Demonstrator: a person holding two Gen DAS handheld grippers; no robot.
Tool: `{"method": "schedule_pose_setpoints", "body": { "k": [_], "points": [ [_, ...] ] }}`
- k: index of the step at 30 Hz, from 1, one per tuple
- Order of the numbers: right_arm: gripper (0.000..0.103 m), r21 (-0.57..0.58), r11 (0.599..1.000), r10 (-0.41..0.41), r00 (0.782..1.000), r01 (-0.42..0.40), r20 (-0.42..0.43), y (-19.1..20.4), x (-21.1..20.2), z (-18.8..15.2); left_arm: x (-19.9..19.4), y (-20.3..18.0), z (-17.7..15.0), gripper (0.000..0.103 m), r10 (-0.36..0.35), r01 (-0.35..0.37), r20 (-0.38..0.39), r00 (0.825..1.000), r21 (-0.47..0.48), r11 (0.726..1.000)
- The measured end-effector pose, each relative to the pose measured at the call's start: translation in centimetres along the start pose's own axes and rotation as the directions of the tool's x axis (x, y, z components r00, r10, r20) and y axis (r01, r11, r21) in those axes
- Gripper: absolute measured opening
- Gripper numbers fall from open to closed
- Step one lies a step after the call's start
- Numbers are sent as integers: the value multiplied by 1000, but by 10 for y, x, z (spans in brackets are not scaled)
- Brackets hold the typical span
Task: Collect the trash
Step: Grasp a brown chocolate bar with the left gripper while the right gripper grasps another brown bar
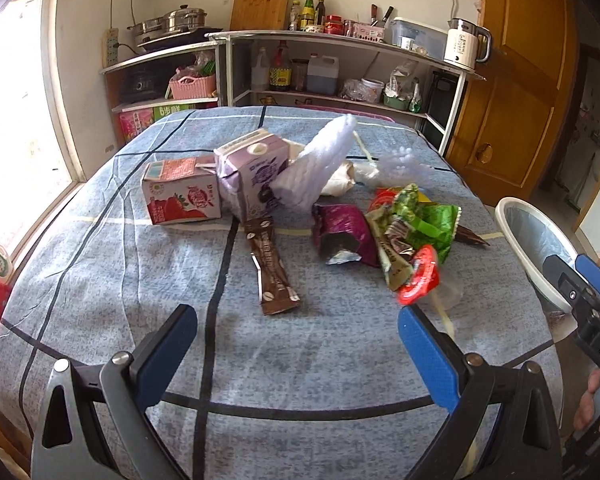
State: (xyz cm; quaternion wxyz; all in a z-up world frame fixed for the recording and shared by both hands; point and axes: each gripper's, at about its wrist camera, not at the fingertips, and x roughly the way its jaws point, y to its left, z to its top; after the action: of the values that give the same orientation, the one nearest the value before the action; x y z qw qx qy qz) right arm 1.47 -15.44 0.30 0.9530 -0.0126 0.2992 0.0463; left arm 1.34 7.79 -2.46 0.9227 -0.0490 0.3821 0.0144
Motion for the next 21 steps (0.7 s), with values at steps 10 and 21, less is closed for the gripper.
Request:
{"method": "schedule_pose_setpoints", "body": {
  "k": [10, 21],
  "points": [
    [85, -98, 992, 70, 992, -80, -109, 2, 66, 22, 28, 34, 11, 102, -30, 26, -70, 997, -52, 998],
    [85, -96, 982, 148, 975, -165, -166, -6, 107, 38, 55, 45, 29, 87, -57, 45, -126, 990, -96, 994]
  ]
}}
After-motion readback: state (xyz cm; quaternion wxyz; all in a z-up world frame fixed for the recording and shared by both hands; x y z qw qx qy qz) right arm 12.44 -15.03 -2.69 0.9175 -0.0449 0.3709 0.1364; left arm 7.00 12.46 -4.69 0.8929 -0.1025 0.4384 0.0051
